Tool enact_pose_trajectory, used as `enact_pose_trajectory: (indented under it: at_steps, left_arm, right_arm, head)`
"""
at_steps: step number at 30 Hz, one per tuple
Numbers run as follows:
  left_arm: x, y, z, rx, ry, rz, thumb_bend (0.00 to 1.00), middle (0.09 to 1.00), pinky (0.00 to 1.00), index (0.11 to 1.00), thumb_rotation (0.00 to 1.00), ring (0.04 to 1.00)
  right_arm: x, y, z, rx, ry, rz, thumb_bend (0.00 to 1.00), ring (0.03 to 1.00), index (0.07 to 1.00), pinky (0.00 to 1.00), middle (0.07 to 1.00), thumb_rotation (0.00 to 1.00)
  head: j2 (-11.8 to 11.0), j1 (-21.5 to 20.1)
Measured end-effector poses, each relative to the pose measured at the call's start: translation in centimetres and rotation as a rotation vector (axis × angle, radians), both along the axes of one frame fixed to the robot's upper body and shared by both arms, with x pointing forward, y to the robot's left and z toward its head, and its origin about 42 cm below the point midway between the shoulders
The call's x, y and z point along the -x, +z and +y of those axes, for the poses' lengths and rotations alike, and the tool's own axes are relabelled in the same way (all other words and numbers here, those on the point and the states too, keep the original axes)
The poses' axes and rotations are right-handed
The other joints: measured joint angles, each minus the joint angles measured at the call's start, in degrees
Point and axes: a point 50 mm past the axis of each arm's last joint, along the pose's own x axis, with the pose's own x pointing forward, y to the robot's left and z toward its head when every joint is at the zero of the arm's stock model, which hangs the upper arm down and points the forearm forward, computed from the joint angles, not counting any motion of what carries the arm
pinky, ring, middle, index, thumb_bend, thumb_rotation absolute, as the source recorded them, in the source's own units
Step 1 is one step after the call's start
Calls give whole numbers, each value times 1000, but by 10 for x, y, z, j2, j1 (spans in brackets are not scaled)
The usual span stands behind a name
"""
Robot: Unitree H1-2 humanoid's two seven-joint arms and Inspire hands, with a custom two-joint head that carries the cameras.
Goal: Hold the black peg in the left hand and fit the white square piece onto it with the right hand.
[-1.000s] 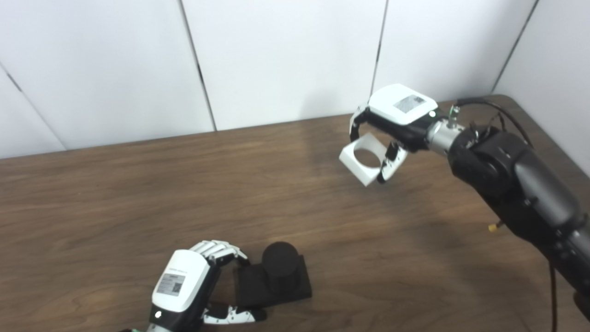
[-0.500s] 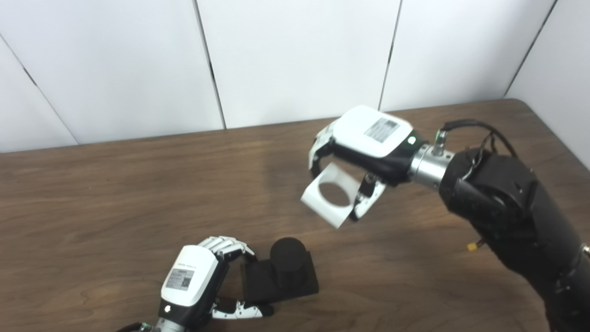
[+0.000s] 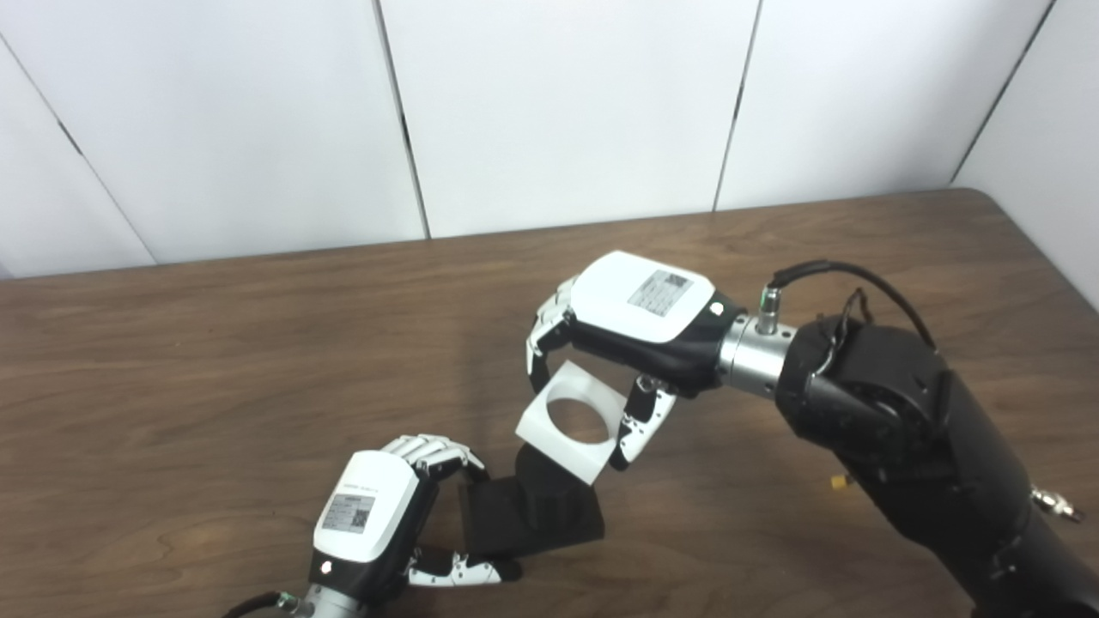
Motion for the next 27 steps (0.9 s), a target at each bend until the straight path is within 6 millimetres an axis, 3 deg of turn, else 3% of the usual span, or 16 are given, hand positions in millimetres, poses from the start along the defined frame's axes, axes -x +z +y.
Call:
enact_pose_trajectory:
  at_steps: [27]
  left_arm:
    - [0, 1, -5, -3, 7, 4, 524, 671, 709, 485, 49, 720]
  right_arm:
    - [7, -11, 15, 15, 44, 34, 525, 837, 482, 873, 723, 131]
  head:
    - [5, 9]
